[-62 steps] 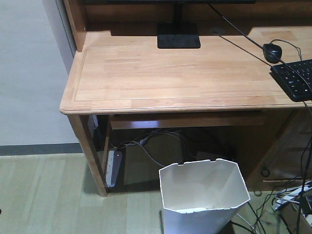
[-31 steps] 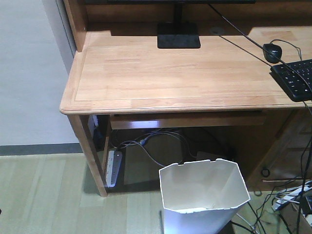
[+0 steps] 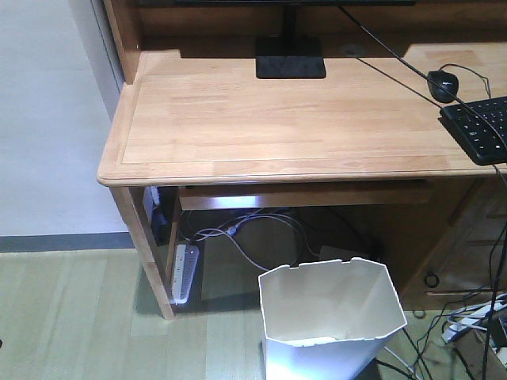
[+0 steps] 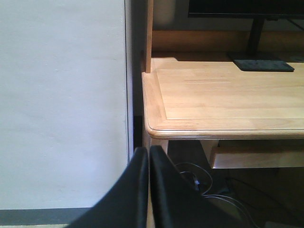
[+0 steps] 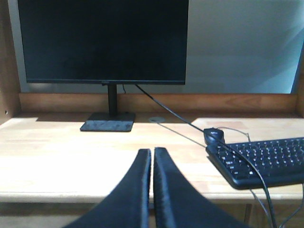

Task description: Move trash bin to bedside with robot

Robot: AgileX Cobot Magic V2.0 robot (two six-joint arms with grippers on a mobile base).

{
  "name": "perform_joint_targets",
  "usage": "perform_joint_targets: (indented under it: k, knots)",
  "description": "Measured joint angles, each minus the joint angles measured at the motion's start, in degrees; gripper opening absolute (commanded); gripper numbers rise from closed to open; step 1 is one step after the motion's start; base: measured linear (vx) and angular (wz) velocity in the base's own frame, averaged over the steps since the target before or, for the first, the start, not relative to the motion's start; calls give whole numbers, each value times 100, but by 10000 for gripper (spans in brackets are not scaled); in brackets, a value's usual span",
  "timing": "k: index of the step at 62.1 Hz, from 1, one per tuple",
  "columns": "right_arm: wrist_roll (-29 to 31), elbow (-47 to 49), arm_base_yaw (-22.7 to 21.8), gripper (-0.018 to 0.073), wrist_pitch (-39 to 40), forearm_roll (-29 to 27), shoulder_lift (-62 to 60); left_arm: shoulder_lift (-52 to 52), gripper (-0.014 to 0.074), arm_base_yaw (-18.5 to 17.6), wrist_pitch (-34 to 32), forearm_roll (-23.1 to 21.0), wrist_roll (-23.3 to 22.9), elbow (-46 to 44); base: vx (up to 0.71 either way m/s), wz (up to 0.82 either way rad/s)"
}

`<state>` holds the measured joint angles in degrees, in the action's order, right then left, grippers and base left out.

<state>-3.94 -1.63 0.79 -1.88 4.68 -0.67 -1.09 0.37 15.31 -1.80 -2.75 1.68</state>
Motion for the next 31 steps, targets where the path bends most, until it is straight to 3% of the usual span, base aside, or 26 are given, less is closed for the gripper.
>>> perform_joint_targets:
  k: [11,31]
  knots:
    - [5,407,0,-10,-144,-18,250,0,-6,0,0,-5,0,0,0,0]
    - [10,1952,0,-10,-1246,-28,2271,0,-6,0,0,-5,0,0,0,0]
